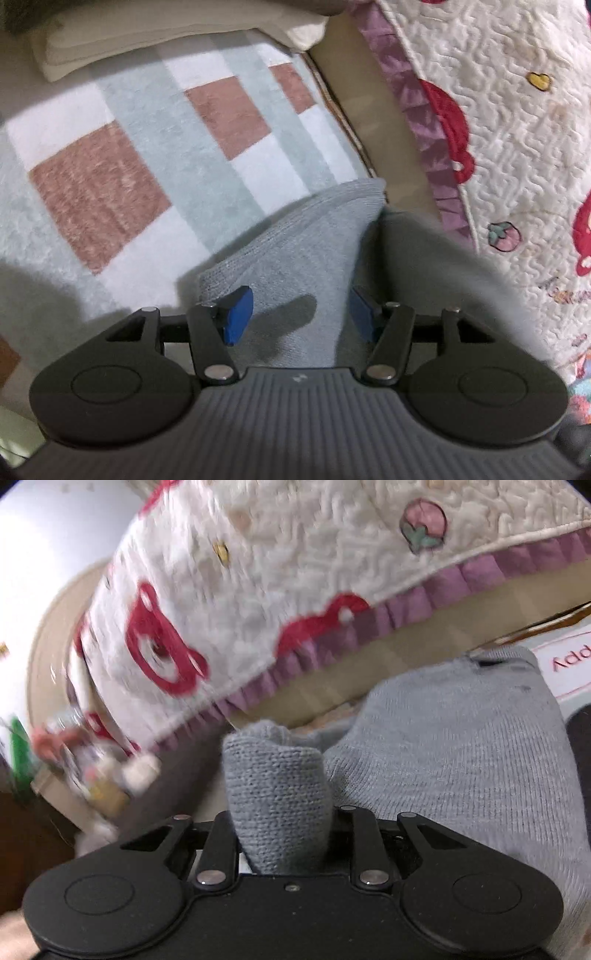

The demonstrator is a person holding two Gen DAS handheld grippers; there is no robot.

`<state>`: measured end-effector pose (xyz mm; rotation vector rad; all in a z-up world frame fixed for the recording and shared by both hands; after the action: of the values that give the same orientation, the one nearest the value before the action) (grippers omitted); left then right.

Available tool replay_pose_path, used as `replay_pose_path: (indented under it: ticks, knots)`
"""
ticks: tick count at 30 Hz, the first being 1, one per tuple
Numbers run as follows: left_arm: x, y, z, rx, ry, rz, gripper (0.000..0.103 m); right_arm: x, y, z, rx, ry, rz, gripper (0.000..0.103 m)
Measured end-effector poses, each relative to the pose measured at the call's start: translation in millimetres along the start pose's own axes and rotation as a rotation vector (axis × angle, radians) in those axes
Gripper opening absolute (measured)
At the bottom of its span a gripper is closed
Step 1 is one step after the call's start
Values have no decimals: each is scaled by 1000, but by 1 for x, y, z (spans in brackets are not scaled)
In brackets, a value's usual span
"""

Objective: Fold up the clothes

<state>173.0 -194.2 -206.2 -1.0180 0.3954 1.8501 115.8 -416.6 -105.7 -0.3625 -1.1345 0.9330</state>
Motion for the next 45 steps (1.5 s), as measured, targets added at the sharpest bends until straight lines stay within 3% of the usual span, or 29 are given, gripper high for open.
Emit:
replay_pose_path:
  ticks: [3,9,12,15,19,24,30,36,45]
  knots:
    - [3,-3,0,6,19,27,57,22,-3,-18,20,-18,79,27]
    - [15,-3,6,9,5,63,57,17,49,-79,184,25,13,27]
    - [18,-4,9,7,14,90,57,6,56,-83,176,22,-11,27]
    - [17,-7,8,-1,17,95,58,8,58,-79,197,47,66,29]
    - [15,-5,9,-9,29,83,59,25,55,-55,246,65,199,42]
    - [12,-5,8,-1,33,65,59,30,67,25,206,85,368,48]
    - [6,-2,9,-17,12,8,59,6,75,94,152,307,458,53]
    - [0,-3,26,-92,-2,-23,59,-31,86,111,167,378,431,54]
    - [-12,1,54,-204,-26,-76,59,-17,94,78,187,448,633,59]
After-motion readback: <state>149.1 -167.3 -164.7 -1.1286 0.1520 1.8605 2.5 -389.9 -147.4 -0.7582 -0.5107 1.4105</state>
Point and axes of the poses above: each gripper's, at about its wrist camera, not at the fingertips, and z roughly against the way its jaws point, x to its left, y to its underside, the point moved 5 cm from there along -z, roughly the way its jaws point, and after that the axes turned 3 degrees about z, right-handed, at the moved point
